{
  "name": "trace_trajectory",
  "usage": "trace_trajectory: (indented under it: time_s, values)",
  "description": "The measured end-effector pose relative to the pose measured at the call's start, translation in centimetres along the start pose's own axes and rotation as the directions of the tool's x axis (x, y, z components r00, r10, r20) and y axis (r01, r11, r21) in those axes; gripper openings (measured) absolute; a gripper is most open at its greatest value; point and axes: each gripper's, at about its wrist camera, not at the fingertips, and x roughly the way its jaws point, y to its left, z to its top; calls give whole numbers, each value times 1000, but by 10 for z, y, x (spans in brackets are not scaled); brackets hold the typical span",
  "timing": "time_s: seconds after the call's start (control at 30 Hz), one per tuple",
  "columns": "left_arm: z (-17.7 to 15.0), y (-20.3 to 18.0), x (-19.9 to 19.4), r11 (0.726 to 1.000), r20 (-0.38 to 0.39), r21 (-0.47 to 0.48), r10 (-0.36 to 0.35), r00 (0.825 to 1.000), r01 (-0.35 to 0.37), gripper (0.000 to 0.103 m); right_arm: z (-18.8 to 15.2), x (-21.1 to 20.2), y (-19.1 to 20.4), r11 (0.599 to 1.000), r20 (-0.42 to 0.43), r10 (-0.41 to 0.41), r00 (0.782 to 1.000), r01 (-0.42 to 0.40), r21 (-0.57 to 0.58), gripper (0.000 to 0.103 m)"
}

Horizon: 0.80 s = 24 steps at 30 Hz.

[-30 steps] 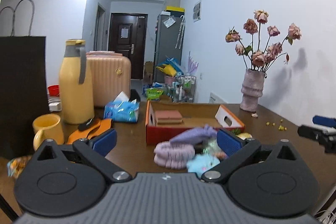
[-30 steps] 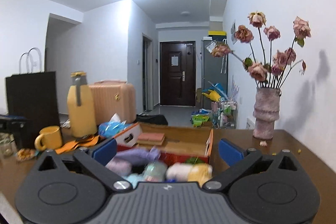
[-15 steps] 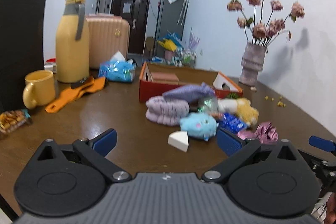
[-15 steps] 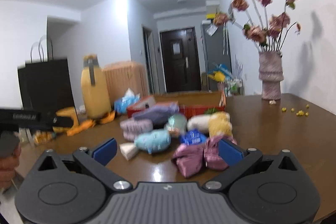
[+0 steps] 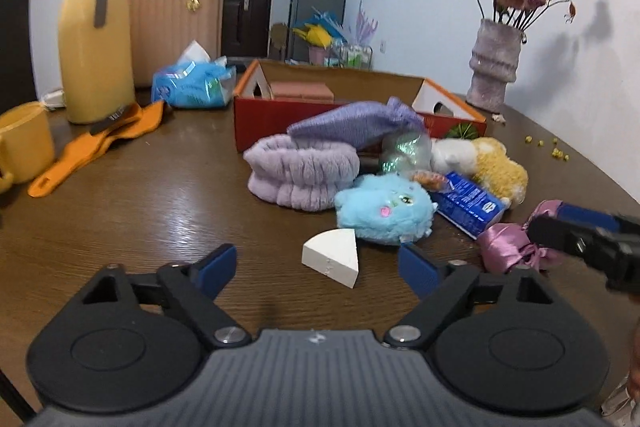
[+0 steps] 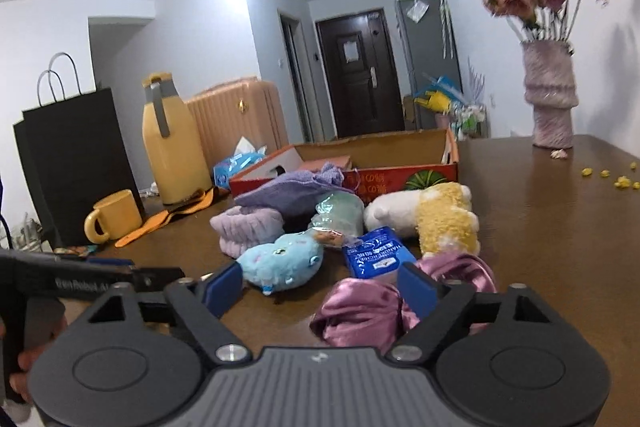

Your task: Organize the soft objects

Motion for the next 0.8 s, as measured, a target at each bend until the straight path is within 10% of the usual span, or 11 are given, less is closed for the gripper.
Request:
trace_trajectory:
  time_s: [0.23,0.4,0.8]
  values:
    - [1,2,33,999,-53,22,-29,998,30,71,28,63,0,995,-59,-12,998,6,-97,71]
    - [3,4,48,996,-91,40,-80,993,84,37,36,108,-2,994,-128,-12,992,-2,-105,56]
    - [6,14,41,993,-63,24,-111,992,113,30,33,125,10,989,-168,-16,986,-9,-146,18]
